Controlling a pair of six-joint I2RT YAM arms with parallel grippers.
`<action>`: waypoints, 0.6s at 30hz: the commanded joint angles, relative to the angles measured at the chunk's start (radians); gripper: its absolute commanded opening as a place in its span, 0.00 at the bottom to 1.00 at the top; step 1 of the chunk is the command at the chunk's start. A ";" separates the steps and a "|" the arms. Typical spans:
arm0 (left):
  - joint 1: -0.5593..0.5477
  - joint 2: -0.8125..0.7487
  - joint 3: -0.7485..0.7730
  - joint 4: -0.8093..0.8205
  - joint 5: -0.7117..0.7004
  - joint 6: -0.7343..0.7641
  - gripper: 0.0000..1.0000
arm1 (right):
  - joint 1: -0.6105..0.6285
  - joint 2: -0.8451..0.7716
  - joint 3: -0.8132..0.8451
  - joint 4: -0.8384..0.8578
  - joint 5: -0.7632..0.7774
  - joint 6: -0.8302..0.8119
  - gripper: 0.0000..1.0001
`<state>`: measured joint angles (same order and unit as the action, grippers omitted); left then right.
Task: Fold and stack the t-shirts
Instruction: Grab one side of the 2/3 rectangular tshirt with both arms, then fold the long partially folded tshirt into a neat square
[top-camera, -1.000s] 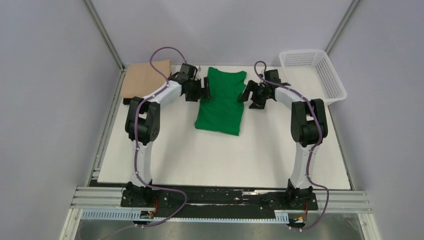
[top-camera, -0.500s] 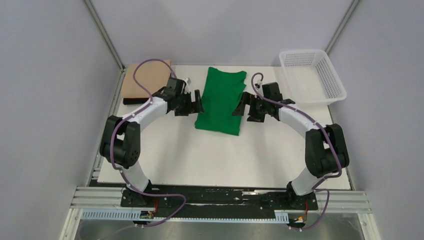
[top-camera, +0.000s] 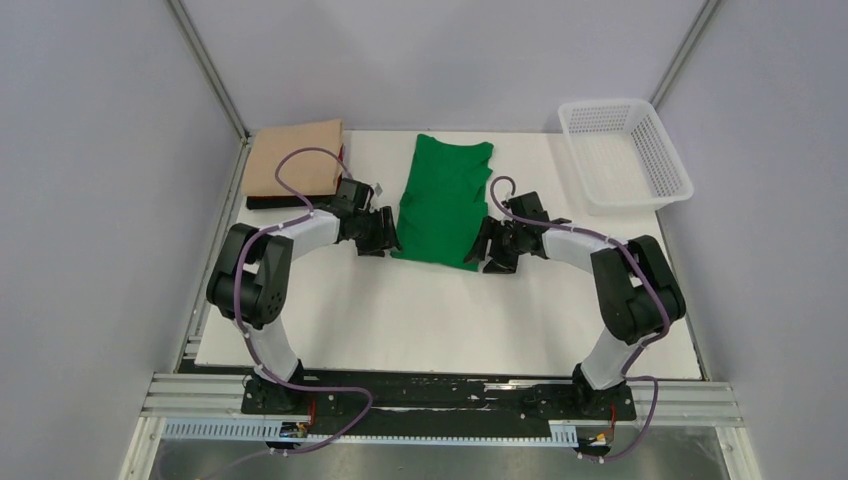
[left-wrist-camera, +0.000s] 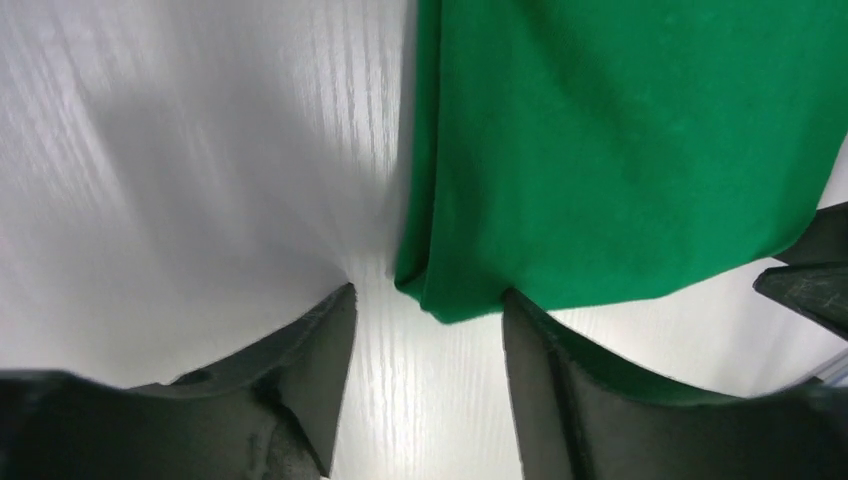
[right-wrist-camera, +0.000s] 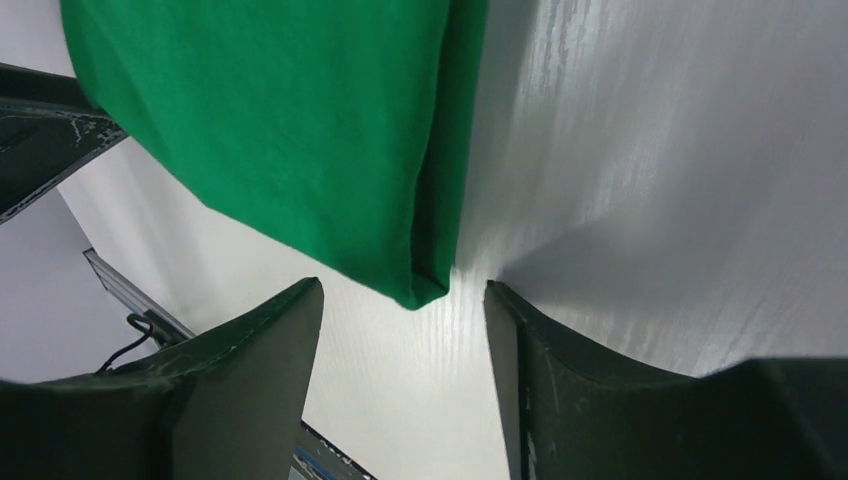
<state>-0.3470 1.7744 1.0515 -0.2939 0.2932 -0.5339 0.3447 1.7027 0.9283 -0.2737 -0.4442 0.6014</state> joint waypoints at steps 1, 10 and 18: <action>0.000 0.056 0.012 0.068 0.059 0.005 0.59 | 0.021 0.037 -0.005 0.083 0.052 0.036 0.59; 0.001 0.089 -0.001 0.086 0.111 0.017 0.00 | 0.040 0.081 -0.021 0.114 0.065 0.049 0.02; -0.019 -0.102 -0.167 0.043 0.097 0.005 0.00 | 0.087 -0.116 -0.180 0.082 -0.050 0.039 0.00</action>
<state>-0.3481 1.7847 0.9676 -0.1669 0.4095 -0.5362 0.3943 1.7184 0.8448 -0.1436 -0.4278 0.6529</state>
